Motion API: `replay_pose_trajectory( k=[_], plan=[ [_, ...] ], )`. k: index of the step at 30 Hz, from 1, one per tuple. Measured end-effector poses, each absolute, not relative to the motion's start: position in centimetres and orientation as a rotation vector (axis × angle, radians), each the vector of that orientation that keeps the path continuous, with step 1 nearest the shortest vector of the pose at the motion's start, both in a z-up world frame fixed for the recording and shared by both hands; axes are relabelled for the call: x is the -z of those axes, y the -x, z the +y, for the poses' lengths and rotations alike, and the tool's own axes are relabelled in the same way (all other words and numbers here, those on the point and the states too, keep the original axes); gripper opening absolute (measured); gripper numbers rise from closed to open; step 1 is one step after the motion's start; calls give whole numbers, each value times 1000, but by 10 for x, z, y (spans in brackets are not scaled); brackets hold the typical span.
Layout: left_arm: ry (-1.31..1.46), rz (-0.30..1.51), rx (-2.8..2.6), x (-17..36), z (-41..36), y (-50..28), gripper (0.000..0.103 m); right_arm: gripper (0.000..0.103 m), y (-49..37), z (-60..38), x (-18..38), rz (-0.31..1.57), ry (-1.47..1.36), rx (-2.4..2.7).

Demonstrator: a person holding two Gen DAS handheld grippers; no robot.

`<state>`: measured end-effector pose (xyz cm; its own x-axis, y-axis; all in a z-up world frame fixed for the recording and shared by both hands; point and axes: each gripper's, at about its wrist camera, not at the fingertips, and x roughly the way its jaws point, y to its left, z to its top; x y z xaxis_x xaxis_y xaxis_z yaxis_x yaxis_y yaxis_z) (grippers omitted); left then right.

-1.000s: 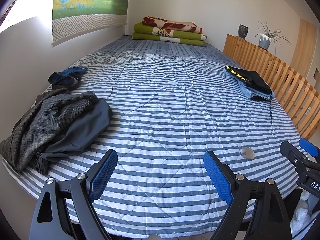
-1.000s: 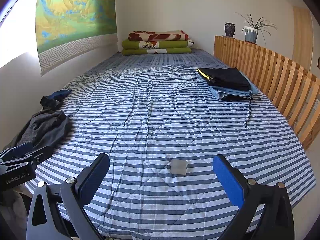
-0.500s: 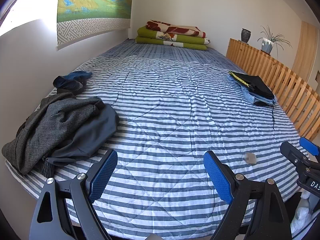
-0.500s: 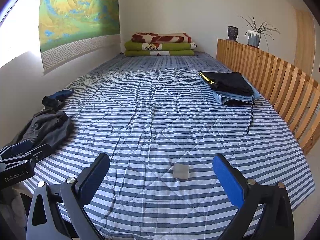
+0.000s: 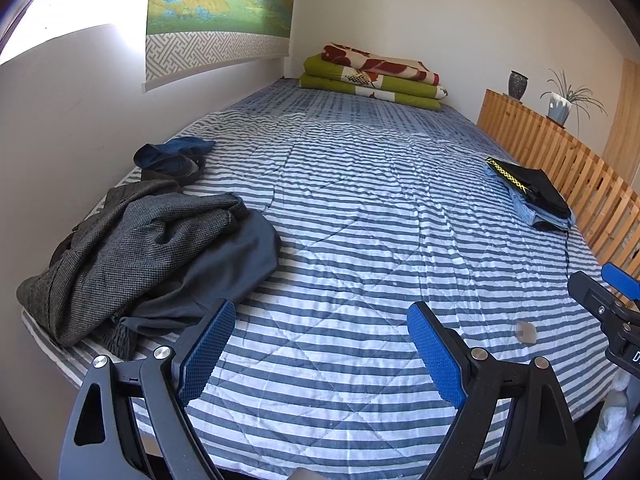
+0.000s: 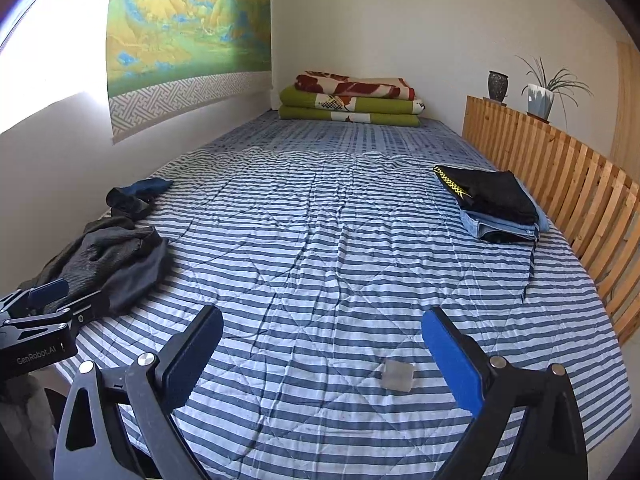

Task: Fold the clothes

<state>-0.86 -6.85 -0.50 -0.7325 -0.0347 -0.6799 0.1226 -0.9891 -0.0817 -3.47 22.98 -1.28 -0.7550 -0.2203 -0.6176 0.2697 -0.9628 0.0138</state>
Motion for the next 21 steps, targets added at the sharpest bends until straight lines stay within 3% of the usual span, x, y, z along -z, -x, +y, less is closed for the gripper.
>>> replay_pose_trajectory(
  k=[9,14,21],
  plan=[
    [-1122,257,2745,28,-115,10,90,97,61,187,13,130,-924,2570],
    [-1118,311,2671,41,-156,9,90,90,82,148,20,155,-946,2461],
    [-1059,395,2532,55,-232,-2,90,89,105,85,34,201,-974,2318]
  ],
)
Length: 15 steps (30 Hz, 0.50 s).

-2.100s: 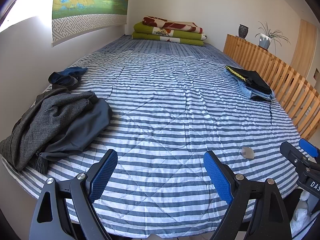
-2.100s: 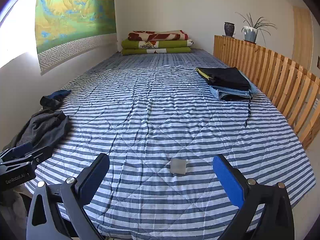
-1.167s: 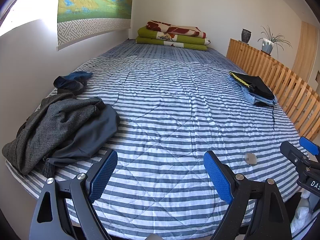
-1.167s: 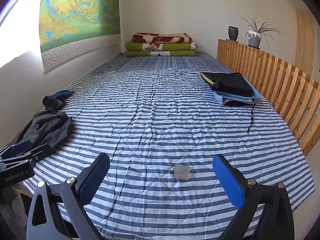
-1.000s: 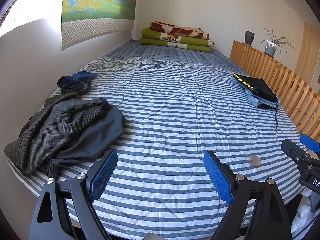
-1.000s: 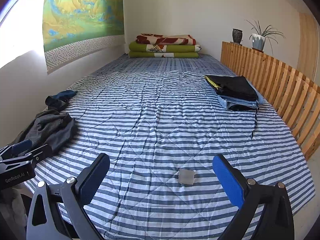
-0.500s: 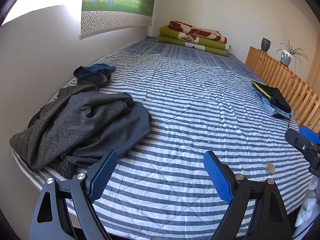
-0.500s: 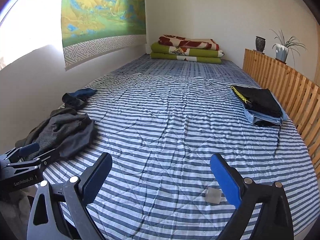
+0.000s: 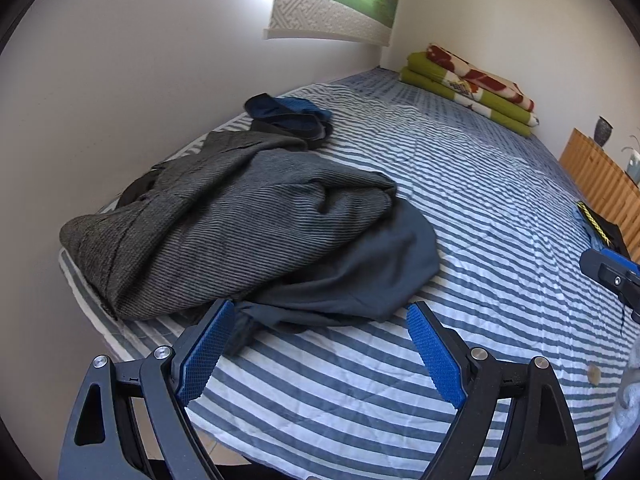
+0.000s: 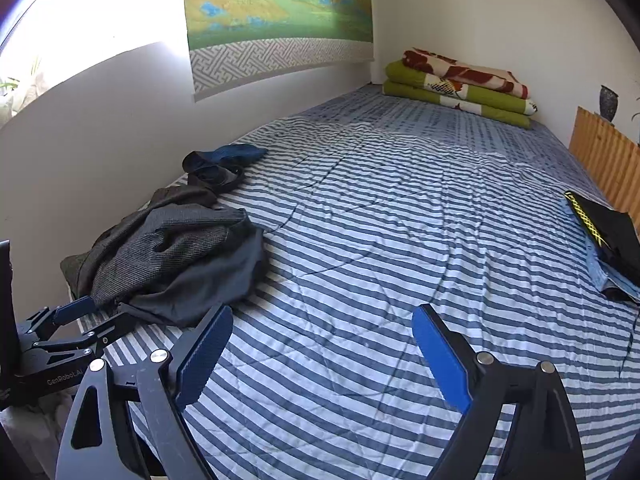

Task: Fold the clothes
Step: 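Reach both tools to the grey houndstooth jacket and close on its edge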

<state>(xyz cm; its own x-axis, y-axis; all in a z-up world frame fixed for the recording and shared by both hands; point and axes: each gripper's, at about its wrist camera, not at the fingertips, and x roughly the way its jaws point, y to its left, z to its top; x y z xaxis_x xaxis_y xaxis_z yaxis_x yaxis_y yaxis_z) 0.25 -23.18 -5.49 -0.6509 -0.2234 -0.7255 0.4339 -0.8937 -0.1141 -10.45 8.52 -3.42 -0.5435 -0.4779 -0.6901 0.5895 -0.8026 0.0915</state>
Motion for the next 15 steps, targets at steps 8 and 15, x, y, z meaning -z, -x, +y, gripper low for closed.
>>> replay_pose_trajectory(
  k=[8,15],
  plan=[
    [-964,520,2376,65,-320,-27,90,89,120,-3,46,203,-1010,2135],
    [-920,618,2241,81,-378,-43,90,89,128,-90,60,227,-1050,2004]
  ],
)
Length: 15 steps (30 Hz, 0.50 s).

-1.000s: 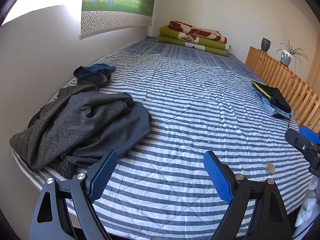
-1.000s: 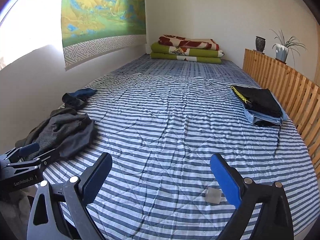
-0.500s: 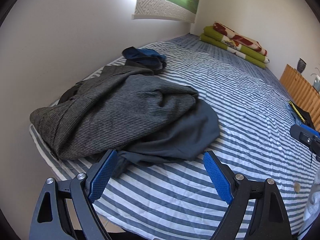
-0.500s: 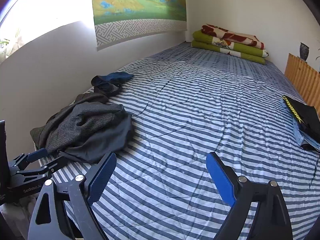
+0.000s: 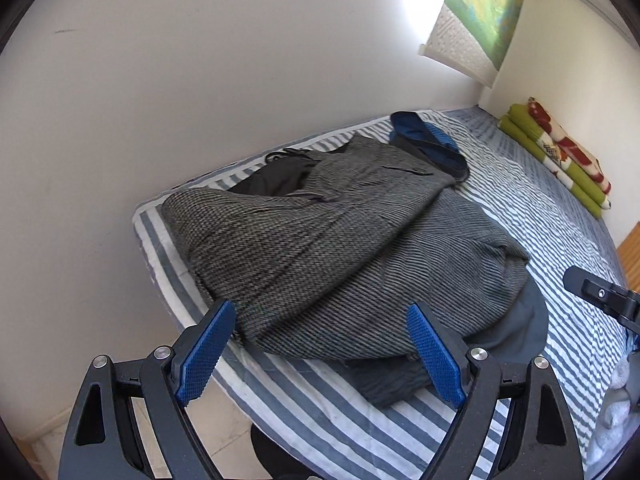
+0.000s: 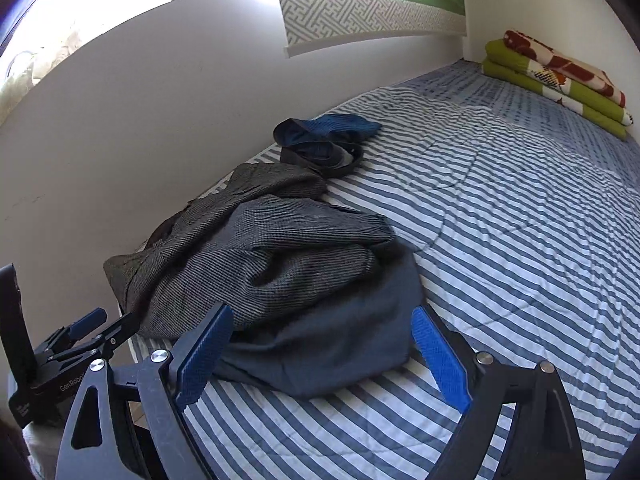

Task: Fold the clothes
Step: 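Reach both tools to the grey houndstooth jacket and close on its edge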

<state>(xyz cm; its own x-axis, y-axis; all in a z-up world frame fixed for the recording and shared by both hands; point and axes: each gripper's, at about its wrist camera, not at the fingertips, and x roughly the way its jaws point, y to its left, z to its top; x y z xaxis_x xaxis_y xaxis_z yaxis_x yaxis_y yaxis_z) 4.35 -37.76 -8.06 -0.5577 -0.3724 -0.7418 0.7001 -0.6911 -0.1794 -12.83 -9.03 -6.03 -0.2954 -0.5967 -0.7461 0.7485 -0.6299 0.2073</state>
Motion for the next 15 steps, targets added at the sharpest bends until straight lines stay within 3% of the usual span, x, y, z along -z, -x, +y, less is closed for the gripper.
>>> replay_pose_trajectory(
  k=[4,10,12,14,15],
  plan=[
    [-931,689,2176,97,-406,-43,90,89,135,-138,77,273,-1092,1981],
    [-939,788,2129,120,-440,-36,90,89,155,-183,104,193,-1236,1902],
    [-926,799,2138,122,-444,-32,86,88,156,-193,109,179,-1262,1882],
    [-912,788,2157,120,-443,-28,74,75,154,-203,114,190,-1270,1872],
    [-906,778,2172,118,-442,-26,63,57,152,-207,116,212,-1280,1864]
  ],
)
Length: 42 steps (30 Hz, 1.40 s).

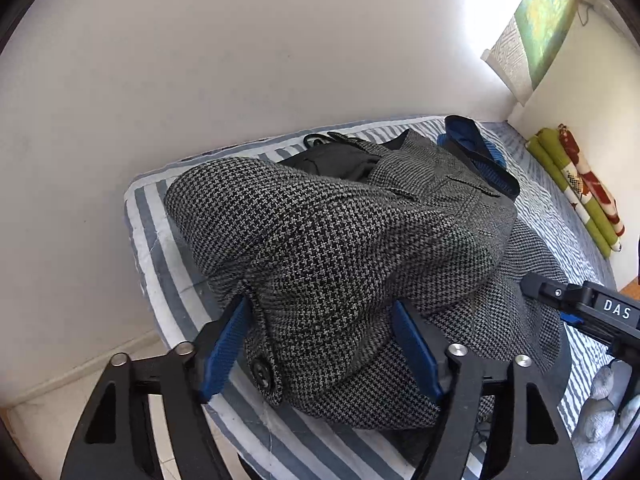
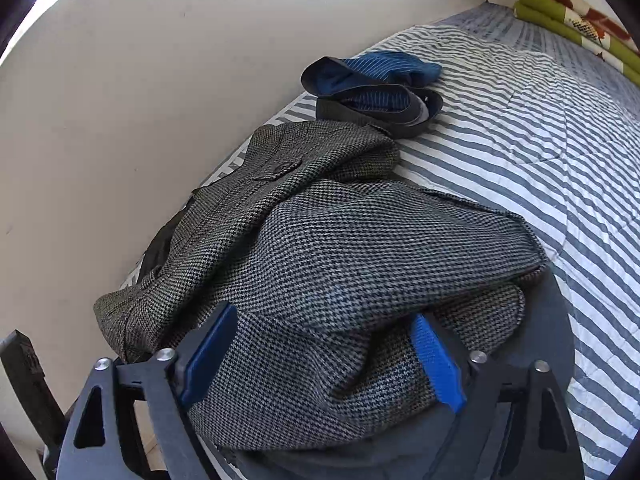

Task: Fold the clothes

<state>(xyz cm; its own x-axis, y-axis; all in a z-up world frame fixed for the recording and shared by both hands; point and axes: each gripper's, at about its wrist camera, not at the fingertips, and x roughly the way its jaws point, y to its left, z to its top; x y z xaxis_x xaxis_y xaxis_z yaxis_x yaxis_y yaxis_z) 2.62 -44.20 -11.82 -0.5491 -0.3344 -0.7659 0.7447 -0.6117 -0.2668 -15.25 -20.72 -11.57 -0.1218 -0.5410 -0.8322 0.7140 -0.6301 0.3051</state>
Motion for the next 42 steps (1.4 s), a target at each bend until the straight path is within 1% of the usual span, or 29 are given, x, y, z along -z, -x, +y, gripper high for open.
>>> replay_pose_trajectory(
  k=[1,2,3,4,5,6,8,9,17,20,22,25,29,34,38,40,41,42],
  plan=[
    [-905,772,2182,118,-443,-24,56,46,152,-210,117,231,-1284,1865],
    [-905,777,2194,117,-443,-23,42,41,151,-212,117,241,-1276,1865],
    [-906,786,2212,117,-441,-21,32,30,150,-213,115,253,-1265,1869],
    [-907,786,2223,115,-441,-20,29,21,149,-212,113,260,-1251,1876],
    [-902,770,2232,111,-435,-22,25,18,149,-210,110,256,-1239,1884],
    [-894,752,2246,108,-432,-22,19,12,149,-207,107,242,-1233,1889],
    [-894,714,2274,102,-424,-20,13,9,151,-201,100,208,-1225,1891],
    [-890,685,2288,97,-417,-21,12,9,151,-197,95,201,-1213,1897],
    [-859,591,2454,53,-354,-33,10,7,137,-159,53,230,-1063,1973],
    [-862,530,2567,32,-307,-39,10,7,140,-129,37,180,-1050,1989],
    [-876,458,2658,20,-269,-39,10,7,140,-103,27,155,-1035,2013],
    [-919,409,2797,9,-206,-34,10,7,138,-59,14,158,-1002,2068],
    [-1060,325,2983,11,-112,-30,10,7,140,11,10,180,-1004,2149],
    [-1283,213,3149,29,6,-21,10,7,154,102,16,221,-1057,2269],
    [-1405,81,3226,41,79,-19,11,7,173,166,22,160,-1120,2376],
    [-1450,24,3244,45,105,-19,14,7,177,186,27,193,-1125,2434],
    [-1481,16,3246,44,111,-22,21,7,177,192,31,211,-1128,2443],
    [-1513,26,3248,43,114,-24,31,7,181,199,36,203,-1150,2443]
  ],
)
